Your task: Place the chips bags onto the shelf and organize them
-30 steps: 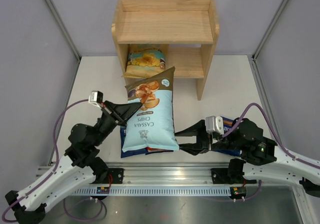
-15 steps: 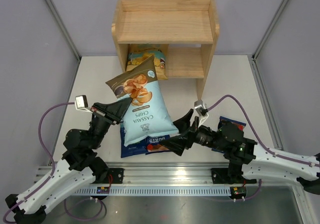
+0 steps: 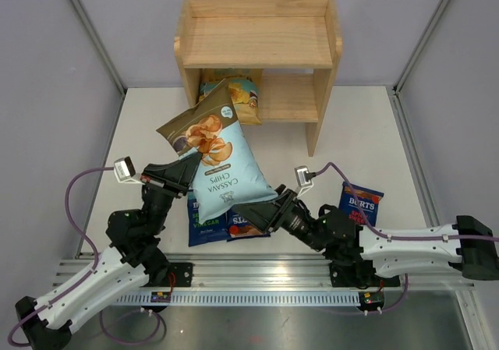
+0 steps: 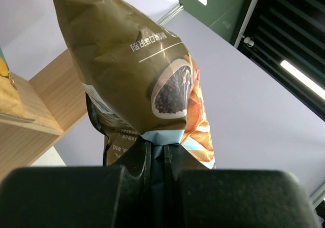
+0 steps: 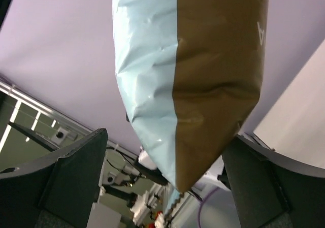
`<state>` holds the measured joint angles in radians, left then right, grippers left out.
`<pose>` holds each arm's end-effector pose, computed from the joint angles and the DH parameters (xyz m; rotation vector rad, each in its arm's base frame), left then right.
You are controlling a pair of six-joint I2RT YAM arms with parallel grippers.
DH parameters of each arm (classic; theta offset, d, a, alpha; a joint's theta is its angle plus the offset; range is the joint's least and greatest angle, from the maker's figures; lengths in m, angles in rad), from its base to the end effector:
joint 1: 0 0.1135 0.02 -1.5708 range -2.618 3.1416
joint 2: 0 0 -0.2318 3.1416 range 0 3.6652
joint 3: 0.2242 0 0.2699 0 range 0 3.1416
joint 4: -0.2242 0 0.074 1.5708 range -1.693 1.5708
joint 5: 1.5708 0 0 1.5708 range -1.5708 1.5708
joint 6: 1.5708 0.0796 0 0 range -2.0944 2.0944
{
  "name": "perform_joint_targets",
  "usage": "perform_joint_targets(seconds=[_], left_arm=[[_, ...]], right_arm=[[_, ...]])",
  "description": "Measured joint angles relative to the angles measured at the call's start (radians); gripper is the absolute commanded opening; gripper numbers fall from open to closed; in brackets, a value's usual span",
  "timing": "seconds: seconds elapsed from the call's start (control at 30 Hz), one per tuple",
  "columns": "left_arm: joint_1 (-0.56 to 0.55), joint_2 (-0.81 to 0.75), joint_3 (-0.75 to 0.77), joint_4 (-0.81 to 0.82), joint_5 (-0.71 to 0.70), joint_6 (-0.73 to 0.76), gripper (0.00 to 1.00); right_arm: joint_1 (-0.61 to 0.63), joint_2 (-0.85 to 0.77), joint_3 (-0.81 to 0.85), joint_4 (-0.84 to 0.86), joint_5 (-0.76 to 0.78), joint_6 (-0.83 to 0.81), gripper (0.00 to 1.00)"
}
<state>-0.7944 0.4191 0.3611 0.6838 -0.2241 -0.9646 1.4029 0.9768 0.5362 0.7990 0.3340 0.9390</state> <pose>0.1509 -0.1284 0.3413 -0.3186 1.0236 -1.5031 0.0748 0.2851 0.3000 0.0096 1.4608 1.7929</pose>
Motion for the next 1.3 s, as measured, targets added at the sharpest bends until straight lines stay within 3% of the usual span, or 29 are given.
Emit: perform_joint_targets(seconds=[0.1, 0.27, 0.6, 0.73, 0.77, 0.83, 0.9, 0.97, 1.0, 1.1, 1.3], left_arm=[[0.0, 0.0, -0.012, 0.04, -0.004, 0.002, 0.0], [0.0, -0.005, -0.012, 0.068, -0.004, -0.003, 0.0], [0.0, -0.066, -0.009, -0.031, -0.02, -0.031, 0.0], [0.0, -0.063, 0.01, -0.063, -0.017, -0.029, 0.03], [0.0, -0.063, 0.01, -0.063, -0.015, -0.029, 0.06], [0.001, -0.055, 0.012, -0.061, -0.011, -0.027, 0.11], [0.003, -0.045, 0.013, -0.051, -0.01, -0.026, 0.25], [0.005, -0.042, 0.013, -0.041, -0.009, -0.023, 0.4], [0.004, -0.043, 0.012, -0.038, -0.006, -0.02, 0.62], [0.003, -0.051, 0.012, -0.053, 0.01, -0.009, 0.85], [-0.004, -0.144, 0.013, -0.256, 0.018, 0.024, 0.99]], right_arm=[[0.016, 0.054, 0.003, 0.093, 0.071, -0.004, 0.99], [0.018, 0.13, 0.06, 0.1, 0.171, -0.044, 0.99], [0.024, 0.145, 0.113, 0.1, 0.229, -0.175, 0.99], [0.016, 0.142, 0.124, 0.079, 0.22, -0.193, 0.84], [0.011, 0.14, 0.124, 0.076, 0.213, -0.195, 0.71], [-0.005, 0.132, 0.124, 0.067, 0.189, -0.204, 0.57], [-0.029, 0.126, 0.124, 0.064, 0.161, -0.206, 0.46], [-0.049, 0.119, 0.118, 0.066, 0.135, -0.21, 0.43], [-0.058, 0.115, 0.113, 0.069, 0.123, -0.21, 0.41], [-0.077, 0.091, 0.086, 0.076, 0.099, -0.207, 0.31], [-0.104, -0.011, -0.029, 0.066, 0.08, -0.174, 0.28]])
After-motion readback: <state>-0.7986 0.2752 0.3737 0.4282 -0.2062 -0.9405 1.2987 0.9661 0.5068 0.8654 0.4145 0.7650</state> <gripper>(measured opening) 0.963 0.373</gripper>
